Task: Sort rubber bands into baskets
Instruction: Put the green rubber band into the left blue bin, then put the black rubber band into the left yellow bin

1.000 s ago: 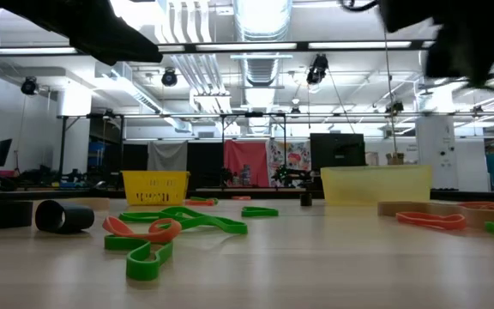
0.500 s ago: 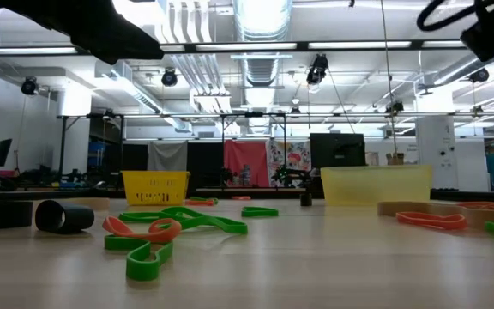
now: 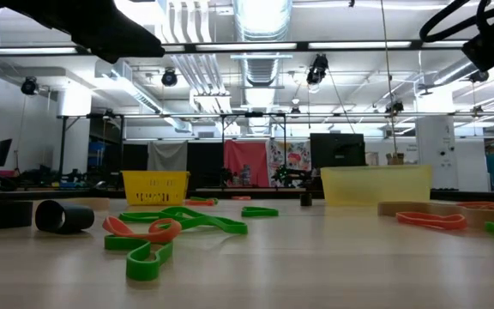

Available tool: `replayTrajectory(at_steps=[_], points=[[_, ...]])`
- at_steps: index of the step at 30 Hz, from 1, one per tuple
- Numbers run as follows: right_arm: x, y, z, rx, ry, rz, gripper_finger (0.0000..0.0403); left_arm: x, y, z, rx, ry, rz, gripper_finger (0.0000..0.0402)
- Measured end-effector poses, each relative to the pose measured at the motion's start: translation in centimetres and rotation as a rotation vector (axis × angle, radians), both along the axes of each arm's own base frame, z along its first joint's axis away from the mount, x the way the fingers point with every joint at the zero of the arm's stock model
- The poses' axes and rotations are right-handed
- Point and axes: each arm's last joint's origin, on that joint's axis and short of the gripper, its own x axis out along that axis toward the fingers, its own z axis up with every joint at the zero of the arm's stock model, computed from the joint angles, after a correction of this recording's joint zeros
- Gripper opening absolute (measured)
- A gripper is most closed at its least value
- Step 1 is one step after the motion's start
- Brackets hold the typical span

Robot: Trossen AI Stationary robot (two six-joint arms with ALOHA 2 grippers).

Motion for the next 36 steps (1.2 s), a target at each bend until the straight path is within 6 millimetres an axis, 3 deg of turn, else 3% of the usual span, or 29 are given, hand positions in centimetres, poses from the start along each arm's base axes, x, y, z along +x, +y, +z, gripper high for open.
replayTrajectory(at_steps=[14, 21, 28, 36], points=[[0.4, -0.2, 0.0, -0.070, -0.088, 0.057, 0.0124, 0.0, 0.0, 0.0, -0.007, -0.002, 0.002, 0.0129], [4.0, -0.5, 0.4, -0.151, -0.483, 0.208, 0.0128, 0.1, -0.1, 0.0, -0.024, -0.008, 0.004, 0.0129], [8.6, -0.6, 2.0, -0.212, -0.910, 0.556, 0.0116, 0.5, -0.3, -0.6, -0.058, 0.018, -0.024, 0.0129], [10.3, -0.5, 3.6, -0.374, -1.091, 0.826, 0.0112, 0.1, -1.2, -1.8, -0.274, 0.190, -0.291, 0.0129]])
